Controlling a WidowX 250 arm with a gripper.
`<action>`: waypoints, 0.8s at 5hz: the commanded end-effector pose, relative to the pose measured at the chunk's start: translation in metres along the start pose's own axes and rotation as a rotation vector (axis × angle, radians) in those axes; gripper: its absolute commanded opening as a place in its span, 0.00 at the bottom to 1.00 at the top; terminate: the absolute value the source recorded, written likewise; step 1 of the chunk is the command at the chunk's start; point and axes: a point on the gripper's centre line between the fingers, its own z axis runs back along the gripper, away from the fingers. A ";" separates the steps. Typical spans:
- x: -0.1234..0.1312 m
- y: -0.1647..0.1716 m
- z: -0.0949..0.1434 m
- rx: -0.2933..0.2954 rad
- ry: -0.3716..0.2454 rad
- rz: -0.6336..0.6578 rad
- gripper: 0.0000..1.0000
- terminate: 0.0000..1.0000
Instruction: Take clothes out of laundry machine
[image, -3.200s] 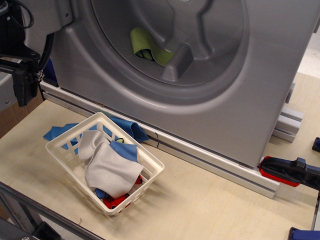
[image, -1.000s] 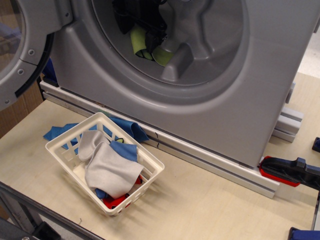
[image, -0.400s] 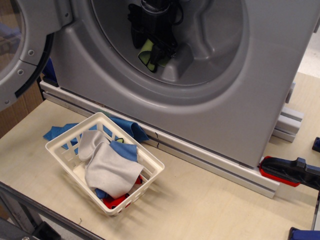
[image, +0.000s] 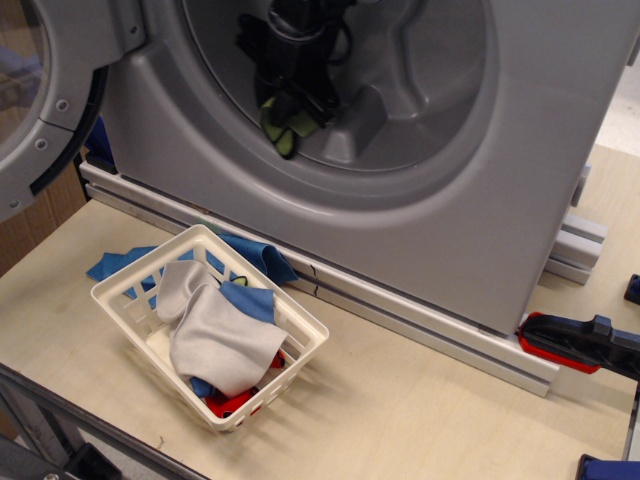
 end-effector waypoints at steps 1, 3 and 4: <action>-0.031 0.006 0.057 0.086 -0.195 0.047 0.00 0.00; -0.060 -0.003 0.103 0.086 -0.219 0.137 0.00 0.00; -0.091 -0.023 0.099 -0.028 -0.173 0.223 0.00 0.00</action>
